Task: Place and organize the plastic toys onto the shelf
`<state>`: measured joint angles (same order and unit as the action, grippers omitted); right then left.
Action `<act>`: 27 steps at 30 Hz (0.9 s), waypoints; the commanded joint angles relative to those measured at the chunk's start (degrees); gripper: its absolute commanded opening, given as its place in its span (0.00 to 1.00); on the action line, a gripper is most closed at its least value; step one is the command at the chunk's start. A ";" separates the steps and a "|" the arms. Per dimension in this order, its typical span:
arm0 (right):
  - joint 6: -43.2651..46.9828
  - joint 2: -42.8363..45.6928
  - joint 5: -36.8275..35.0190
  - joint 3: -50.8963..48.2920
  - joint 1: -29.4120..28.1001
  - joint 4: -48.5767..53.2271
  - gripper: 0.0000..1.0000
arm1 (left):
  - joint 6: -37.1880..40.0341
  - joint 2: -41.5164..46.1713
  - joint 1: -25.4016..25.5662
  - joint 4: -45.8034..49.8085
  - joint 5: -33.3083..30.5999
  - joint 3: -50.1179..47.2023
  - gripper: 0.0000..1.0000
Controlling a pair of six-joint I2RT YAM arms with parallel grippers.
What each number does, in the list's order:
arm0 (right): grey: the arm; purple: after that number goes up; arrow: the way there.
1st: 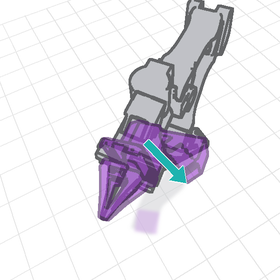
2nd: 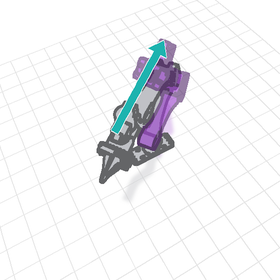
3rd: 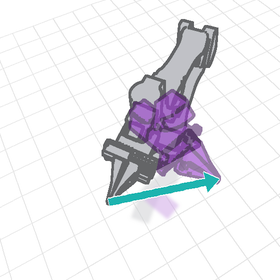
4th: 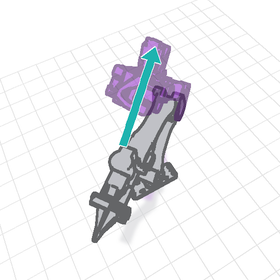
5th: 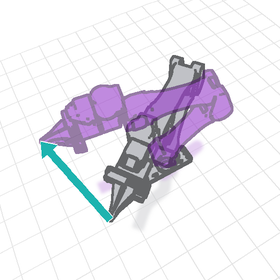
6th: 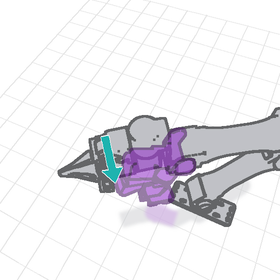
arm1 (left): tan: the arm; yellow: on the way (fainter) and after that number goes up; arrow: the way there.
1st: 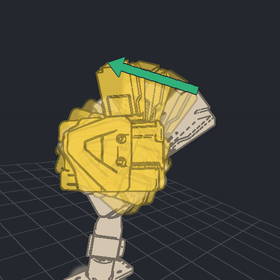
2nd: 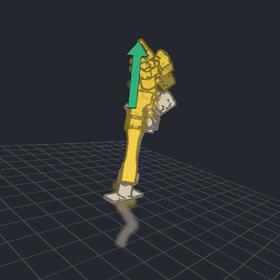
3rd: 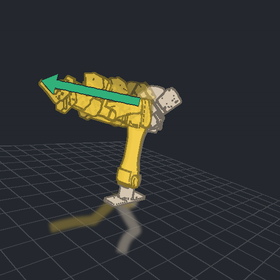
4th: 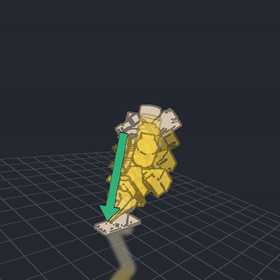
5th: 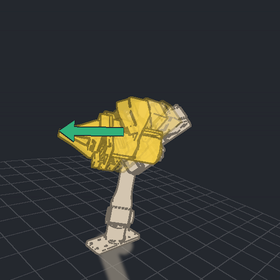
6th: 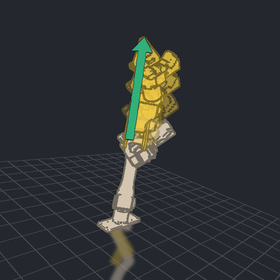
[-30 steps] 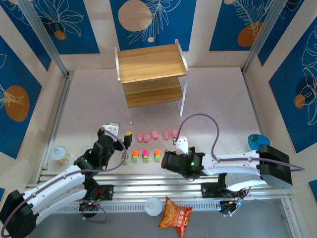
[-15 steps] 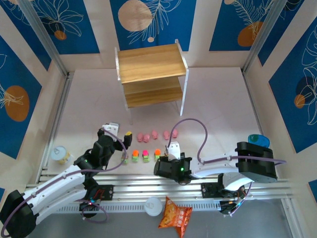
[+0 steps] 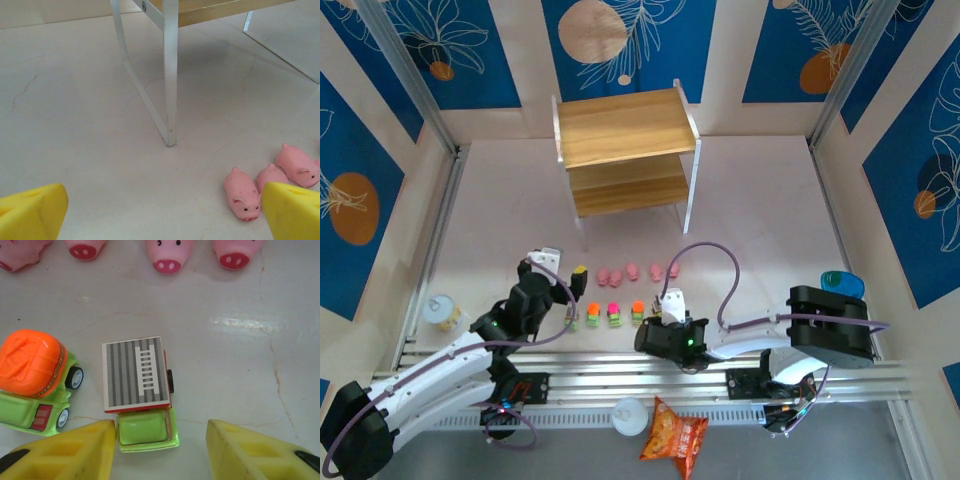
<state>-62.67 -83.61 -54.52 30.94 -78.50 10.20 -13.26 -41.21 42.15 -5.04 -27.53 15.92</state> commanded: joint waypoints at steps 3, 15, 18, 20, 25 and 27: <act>4.12 -1.58 1.04 -0.39 0.80 -4.95 0.47 | -1.23 -0.50 0.33 0.06 -0.51 1.65 0.99; 7.26 -3.23 2.78 -0.37 2.30 -7.00 0.42 | -1.29 -0.76 0.21 -0.06 -0.64 1.66 0.99; 7.19 -3.05 2.72 -0.61 2.16 -6.41 0.41 | -1.19 -0.79 0.24 -0.05 -0.61 1.61 0.99; 7.04 -3.06 2.59 -0.71 2.18 -6.10 0.41 | -1.29 -0.82 0.23 -0.06 -0.60 1.66 1.00; 6.43 -3.64 2.60 -0.91 2.21 -5.56 0.42 | -1.31 -1.22 0.23 -0.24 -0.51 1.66 0.99; 6.18 -4.00 2.61 -0.85 2.29 -5.41 0.42 | -1.33 -1.43 0.24 -0.32 -0.45 1.74 0.99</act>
<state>-55.81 -86.48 -51.81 30.94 -76.47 3.88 -13.65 -42.39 42.15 -5.04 -27.53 15.92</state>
